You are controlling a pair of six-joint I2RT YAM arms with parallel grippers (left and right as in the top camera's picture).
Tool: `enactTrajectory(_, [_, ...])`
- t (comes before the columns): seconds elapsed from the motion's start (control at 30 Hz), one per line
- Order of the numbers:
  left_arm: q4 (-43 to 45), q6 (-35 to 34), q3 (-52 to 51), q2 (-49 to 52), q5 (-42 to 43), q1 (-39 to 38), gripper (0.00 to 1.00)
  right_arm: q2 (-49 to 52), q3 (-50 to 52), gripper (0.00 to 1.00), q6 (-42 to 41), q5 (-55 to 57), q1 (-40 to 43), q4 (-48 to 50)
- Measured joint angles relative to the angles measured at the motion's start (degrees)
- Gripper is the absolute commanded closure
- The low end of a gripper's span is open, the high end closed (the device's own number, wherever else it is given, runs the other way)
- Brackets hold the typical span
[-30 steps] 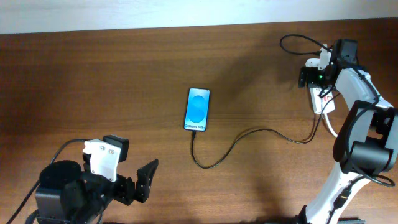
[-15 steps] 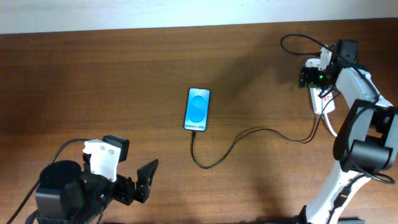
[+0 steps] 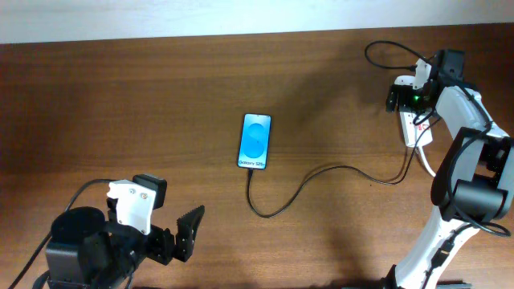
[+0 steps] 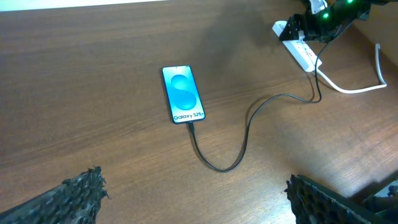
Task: Plug charger to phone and switch on socket
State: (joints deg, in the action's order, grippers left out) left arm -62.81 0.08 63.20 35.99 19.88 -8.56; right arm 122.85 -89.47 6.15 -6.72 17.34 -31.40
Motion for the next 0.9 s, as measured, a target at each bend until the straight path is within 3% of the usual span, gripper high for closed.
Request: enactTrajectory(0.9, [0.0, 0.0, 0.0, 0.0, 0.0, 0.0, 0.01, -0.2, -0.5, 0.01, -3.2, -0.1, 0.0, -2.0])
